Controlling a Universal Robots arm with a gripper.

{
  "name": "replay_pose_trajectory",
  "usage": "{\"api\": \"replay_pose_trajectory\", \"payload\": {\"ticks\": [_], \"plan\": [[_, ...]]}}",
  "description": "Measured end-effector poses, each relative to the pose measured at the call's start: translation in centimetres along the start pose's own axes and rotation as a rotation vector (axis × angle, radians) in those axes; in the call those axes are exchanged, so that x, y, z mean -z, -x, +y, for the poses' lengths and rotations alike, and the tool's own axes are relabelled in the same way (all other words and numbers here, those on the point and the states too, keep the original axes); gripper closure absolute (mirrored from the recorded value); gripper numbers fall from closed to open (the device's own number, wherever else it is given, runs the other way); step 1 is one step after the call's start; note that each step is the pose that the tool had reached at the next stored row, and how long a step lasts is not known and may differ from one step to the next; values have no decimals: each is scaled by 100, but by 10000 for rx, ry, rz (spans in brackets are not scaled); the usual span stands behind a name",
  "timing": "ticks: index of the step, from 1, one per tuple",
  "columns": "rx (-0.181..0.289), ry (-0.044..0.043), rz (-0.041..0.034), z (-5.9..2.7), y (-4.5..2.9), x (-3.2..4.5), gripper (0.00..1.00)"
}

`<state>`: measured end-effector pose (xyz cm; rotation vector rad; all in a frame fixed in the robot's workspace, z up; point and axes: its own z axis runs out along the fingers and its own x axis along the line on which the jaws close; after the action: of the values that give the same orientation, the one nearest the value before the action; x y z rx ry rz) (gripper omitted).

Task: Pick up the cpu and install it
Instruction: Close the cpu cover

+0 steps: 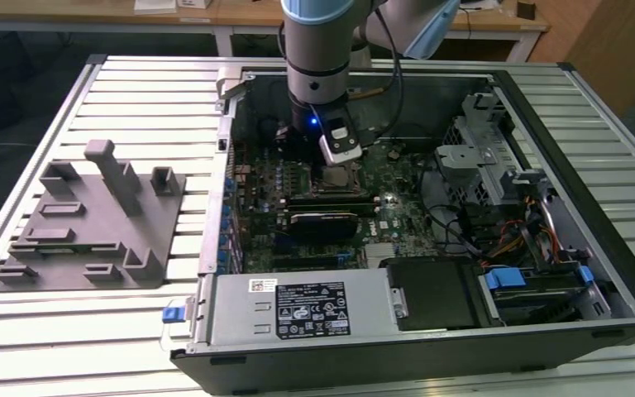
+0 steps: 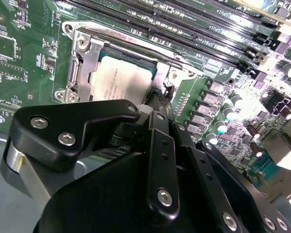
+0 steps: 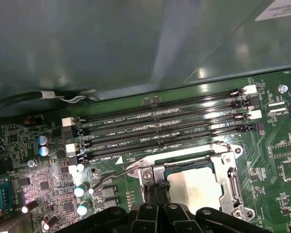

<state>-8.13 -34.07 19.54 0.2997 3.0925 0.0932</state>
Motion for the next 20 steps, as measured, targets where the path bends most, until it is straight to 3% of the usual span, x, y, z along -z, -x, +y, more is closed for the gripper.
{"api": "replay_pose_trajectory", "payload": {"ticks": [8,20], "plan": [[0,29,-13,7,2,25,89],[1,9,-15,16,7,235,89]]}}
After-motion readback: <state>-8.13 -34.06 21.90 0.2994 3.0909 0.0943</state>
